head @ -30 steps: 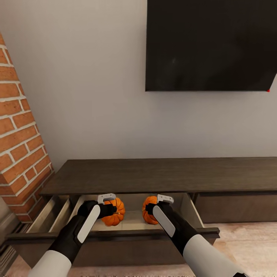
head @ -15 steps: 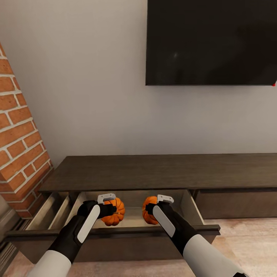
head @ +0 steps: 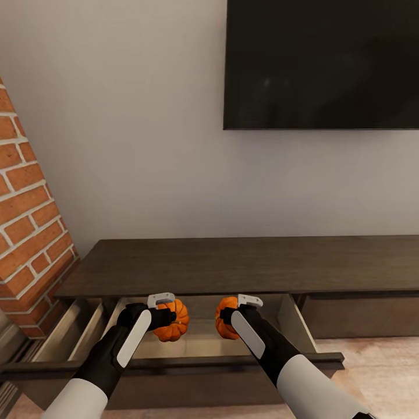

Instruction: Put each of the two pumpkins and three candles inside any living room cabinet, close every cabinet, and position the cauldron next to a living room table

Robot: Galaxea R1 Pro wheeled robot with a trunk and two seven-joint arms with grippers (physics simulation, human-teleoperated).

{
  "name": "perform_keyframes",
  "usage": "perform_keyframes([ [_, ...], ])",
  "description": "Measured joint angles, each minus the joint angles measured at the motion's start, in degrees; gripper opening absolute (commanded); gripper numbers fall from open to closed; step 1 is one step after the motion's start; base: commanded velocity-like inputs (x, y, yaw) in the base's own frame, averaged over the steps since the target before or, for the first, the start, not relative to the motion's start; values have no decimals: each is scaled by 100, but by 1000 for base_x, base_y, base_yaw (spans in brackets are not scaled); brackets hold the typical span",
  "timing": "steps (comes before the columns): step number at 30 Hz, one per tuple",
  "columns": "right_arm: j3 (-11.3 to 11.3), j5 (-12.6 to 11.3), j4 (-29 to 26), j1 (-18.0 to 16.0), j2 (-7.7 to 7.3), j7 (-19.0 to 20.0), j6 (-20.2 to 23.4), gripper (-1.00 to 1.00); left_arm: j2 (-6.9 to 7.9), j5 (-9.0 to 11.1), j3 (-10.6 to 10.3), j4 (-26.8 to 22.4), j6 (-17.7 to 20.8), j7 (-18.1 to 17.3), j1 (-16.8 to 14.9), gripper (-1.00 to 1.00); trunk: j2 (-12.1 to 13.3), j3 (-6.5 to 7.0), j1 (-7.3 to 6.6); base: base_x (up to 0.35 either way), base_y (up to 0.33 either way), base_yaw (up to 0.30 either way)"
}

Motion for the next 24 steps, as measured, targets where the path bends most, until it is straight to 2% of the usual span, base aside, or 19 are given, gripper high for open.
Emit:
perform_keyframes([
  [8,8,-1,1,-2,0,0,6,-100,1,1,0,-1,0,0,0,-100,0,0,1,4,1,0],
  [9,9,-3,0,-3,0,0,4,100,1,0,0,0,0,0,0,-100,0,0,1,0,0,0],
  [10,9,1,2,-3,0,-2,6,100,1,0,0,0,0,0,0,100,0,0,1,0,0,0],
  [24,9,-4,3,1,0,5,26,100,2,-19,-4,-5,7,34,0,100,0,0,0,0,0,0],
])
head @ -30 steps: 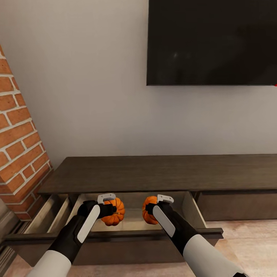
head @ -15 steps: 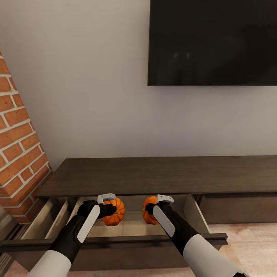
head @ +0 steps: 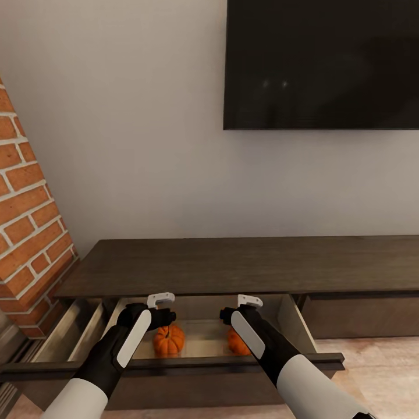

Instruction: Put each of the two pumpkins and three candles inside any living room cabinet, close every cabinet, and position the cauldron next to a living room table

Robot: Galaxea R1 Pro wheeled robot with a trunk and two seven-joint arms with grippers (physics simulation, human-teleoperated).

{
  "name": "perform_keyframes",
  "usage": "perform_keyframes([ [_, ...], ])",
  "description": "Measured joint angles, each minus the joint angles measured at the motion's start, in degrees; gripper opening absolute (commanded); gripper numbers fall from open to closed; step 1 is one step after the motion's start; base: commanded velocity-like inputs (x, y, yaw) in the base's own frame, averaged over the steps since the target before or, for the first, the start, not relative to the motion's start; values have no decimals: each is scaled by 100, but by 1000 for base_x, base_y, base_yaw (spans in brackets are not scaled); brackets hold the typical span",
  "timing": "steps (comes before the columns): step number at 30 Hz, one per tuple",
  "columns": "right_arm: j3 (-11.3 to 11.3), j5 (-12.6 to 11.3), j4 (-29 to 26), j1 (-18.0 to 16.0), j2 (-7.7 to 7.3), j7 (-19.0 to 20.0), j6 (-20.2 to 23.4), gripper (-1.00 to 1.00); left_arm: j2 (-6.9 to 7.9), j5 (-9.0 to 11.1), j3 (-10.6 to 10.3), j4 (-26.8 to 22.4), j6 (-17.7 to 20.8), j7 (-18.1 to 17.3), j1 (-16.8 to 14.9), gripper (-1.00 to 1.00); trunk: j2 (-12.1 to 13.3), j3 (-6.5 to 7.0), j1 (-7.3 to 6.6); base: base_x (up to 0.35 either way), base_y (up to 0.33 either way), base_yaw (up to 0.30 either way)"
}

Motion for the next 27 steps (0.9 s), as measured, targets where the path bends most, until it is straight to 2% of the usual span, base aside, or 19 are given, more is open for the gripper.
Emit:
perform_keyframes([
  [3,0,-2,4,-1,0,0,5,100,-6,8,6,-25,0,5,0,100,0,0,0,0,0,0],
  [16,-2,-10,5,-2,0,0,41,100,-26,36,7,-102,81,-5,-14,100,17,288,-34,0,0,0],
  [27,-4,-10,5,-6,0,1,41,100,-18,114,8,-99,105,-41,-44,100,32,531,-60,-112,11,0],
])
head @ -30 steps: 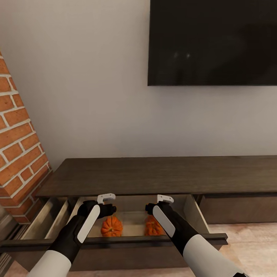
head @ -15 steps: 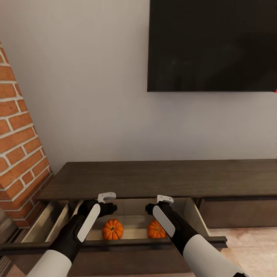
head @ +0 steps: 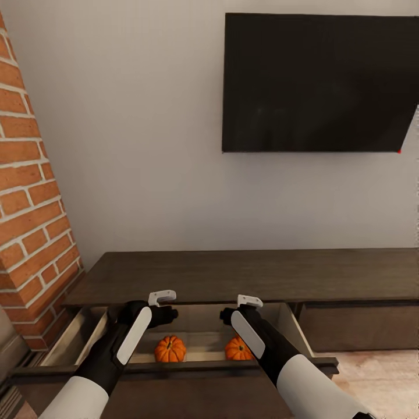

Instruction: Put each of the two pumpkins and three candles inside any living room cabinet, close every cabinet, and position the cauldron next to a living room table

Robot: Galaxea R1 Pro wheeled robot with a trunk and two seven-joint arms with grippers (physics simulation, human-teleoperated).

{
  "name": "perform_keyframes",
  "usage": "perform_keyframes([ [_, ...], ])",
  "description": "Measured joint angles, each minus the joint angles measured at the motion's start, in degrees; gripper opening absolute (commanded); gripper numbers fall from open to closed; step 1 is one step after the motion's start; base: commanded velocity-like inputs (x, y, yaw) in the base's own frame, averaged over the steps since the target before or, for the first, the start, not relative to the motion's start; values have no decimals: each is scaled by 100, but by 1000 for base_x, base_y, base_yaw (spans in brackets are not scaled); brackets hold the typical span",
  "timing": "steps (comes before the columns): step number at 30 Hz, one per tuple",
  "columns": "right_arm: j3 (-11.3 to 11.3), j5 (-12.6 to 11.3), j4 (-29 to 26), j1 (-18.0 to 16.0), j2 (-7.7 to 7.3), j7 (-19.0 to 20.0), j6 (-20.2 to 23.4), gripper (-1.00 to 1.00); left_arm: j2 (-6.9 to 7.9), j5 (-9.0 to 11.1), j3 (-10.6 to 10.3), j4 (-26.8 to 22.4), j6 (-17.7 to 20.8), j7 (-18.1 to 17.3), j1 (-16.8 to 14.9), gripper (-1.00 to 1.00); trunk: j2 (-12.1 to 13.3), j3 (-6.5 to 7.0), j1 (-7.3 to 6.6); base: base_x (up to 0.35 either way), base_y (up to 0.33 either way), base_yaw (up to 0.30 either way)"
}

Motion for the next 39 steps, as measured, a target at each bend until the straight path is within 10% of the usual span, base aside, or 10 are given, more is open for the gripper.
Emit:
perform_keyframes([
  [18,-2,8,-21,3,0,0,-12,100,0,0,9,-11,0,-21,0,100,28,399,-50,-82,37,0],
  [39,5,16,-70,7,0,-5,-53,100,10,8,39,-114,3,-49,0,100,870,776,-508,-63,18,0],
])
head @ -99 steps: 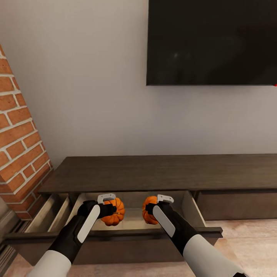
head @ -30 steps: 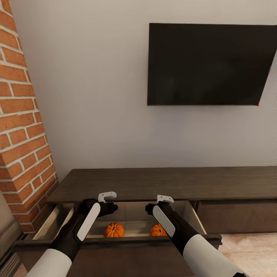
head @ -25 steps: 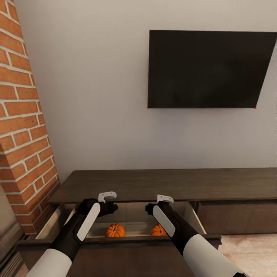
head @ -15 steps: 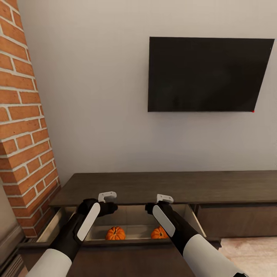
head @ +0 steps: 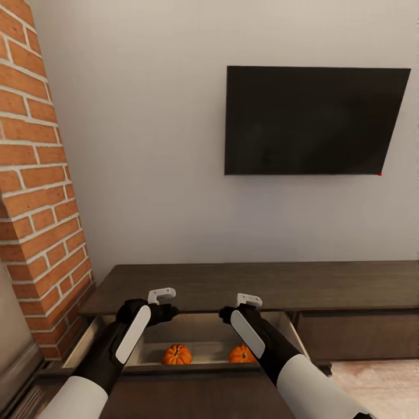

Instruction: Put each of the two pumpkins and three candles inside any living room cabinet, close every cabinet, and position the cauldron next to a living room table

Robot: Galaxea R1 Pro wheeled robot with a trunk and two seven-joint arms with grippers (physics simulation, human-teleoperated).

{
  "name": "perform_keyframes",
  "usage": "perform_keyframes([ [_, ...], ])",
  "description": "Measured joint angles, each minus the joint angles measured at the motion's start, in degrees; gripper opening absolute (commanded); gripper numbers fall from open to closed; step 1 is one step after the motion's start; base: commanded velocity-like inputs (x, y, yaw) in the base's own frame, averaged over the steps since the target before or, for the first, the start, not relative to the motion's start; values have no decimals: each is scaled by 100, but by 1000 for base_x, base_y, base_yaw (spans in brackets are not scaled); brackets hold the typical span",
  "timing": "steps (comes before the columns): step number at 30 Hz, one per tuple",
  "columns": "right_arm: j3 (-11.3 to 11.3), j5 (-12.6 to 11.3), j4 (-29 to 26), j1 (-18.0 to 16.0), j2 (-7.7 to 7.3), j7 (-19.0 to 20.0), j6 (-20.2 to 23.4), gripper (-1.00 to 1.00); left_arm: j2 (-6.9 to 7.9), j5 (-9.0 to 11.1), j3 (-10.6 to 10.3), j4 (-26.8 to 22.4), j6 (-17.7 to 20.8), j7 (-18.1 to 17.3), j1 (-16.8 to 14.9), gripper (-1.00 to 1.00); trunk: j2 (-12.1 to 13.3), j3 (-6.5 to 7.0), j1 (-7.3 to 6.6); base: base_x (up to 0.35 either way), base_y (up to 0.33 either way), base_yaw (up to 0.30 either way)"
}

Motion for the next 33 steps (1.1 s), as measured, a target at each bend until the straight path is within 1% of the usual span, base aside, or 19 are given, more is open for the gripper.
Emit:
perform_keyframes([
  [1,0,-1,0,-1,0,0,0,100,2,3,2,-6,1,-3,0,100,40,18,-22,-292,106,0],
  [7,0,-1,-3,-4,0,4,0,100,1,9,5,-12,5,-7,0,100,42,18,-22,-301,70,0],
  [21,6,-1,-7,-1,0,4,0,100,-1,5,5,-13,4,-8,0,100,42,18,-22,-300,2,0],
  [33,8,-4,-3,-1,0,4,0,100,-1,4,5,-20,4,-8,0,100,42,18,-23,-252,0,0],
])
